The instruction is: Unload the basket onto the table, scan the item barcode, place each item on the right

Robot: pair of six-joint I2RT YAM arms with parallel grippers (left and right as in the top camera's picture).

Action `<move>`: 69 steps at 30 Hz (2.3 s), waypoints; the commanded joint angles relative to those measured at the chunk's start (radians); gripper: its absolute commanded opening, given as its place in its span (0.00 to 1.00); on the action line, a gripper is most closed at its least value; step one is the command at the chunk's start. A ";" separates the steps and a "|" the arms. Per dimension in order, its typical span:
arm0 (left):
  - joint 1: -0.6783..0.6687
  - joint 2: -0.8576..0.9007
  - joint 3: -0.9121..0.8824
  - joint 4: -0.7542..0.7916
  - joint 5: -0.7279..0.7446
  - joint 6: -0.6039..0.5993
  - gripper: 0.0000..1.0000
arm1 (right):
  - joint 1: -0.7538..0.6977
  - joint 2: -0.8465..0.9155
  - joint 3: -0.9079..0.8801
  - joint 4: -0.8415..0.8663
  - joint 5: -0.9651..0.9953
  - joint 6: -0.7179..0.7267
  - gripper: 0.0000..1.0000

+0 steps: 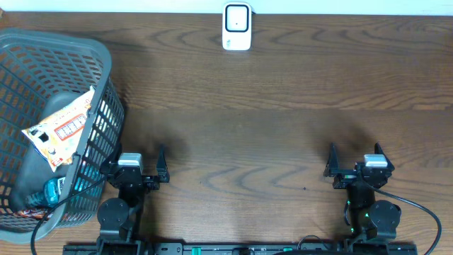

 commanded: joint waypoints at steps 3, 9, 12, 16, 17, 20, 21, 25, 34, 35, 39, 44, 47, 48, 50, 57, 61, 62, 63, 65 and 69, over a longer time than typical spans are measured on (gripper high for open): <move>0.005 -0.005 -0.014 -0.041 -0.020 -0.005 1.00 | 0.004 -0.005 -0.001 -0.003 0.001 -0.005 0.99; 0.005 -0.005 -0.013 -0.041 -0.011 -0.015 1.00 | 0.004 -0.005 -0.001 -0.003 0.001 -0.005 0.99; 0.005 -0.004 0.000 -0.061 -0.008 -0.071 0.99 | 0.004 -0.005 -0.001 -0.003 0.001 -0.005 0.99; 0.005 0.012 0.043 -0.131 -0.008 -0.103 1.00 | 0.004 -0.005 -0.001 -0.003 0.001 -0.005 0.99; 0.005 0.019 0.054 -0.146 -0.008 -0.103 1.00 | 0.004 -0.005 -0.001 -0.003 0.001 -0.005 0.99; 0.005 0.042 0.101 -0.197 -0.008 -0.103 1.00 | 0.004 -0.005 -0.001 -0.003 0.001 -0.005 0.99; 0.005 0.048 0.117 -0.209 -0.008 -0.103 1.00 | 0.004 -0.005 -0.001 -0.003 0.001 -0.005 0.99; 0.005 0.085 0.198 -0.251 -0.008 -0.103 0.99 | 0.004 -0.005 -0.001 -0.003 0.001 -0.005 0.99; 0.005 0.217 0.434 -0.428 -0.008 -0.103 1.00 | 0.004 -0.005 -0.001 -0.003 0.001 -0.005 0.99; 0.005 0.243 0.474 -0.459 -0.008 -0.103 1.00 | 0.004 -0.005 -0.001 -0.003 0.001 -0.005 0.99; 0.005 0.322 0.575 -0.547 -0.008 -0.118 1.00 | 0.004 -0.005 -0.001 -0.003 0.001 -0.005 0.99; 0.005 0.402 0.647 -0.613 0.021 -0.117 1.00 | 0.004 -0.005 -0.001 -0.003 0.001 -0.005 0.99; 0.005 0.421 0.646 -0.616 0.021 -0.093 1.00 | 0.004 -0.005 -0.001 -0.003 0.001 -0.005 0.99; 0.005 0.425 0.646 -0.612 0.022 -0.095 1.00 | 0.004 -0.005 -0.001 -0.003 0.001 -0.005 0.99; 0.005 0.429 0.646 -0.594 0.050 -0.096 1.00 | 0.004 -0.005 -0.001 -0.003 0.001 -0.005 0.99; 0.005 0.431 0.646 -0.492 0.146 -0.178 1.00 | 0.004 -0.005 -0.001 -0.003 0.001 -0.005 0.99; 0.005 0.446 0.648 -0.500 0.146 -0.201 1.00 | 0.004 -0.005 -0.001 -0.003 0.001 -0.005 0.99; 0.005 0.453 0.651 -0.505 0.146 -0.204 1.00 | 0.004 -0.005 -0.001 -0.003 0.001 -0.005 0.99; 0.005 0.463 0.656 -0.511 0.145 -0.208 1.00 | 0.004 -0.005 -0.001 -0.003 0.001 -0.005 0.99; 0.005 0.491 0.673 -0.519 0.145 -0.215 1.00 | 0.004 -0.005 -0.001 -0.003 0.001 -0.005 0.99; 0.005 0.573 0.744 -0.556 0.141 -0.234 1.00 | 0.004 -0.005 -0.001 -0.003 0.001 -0.005 0.99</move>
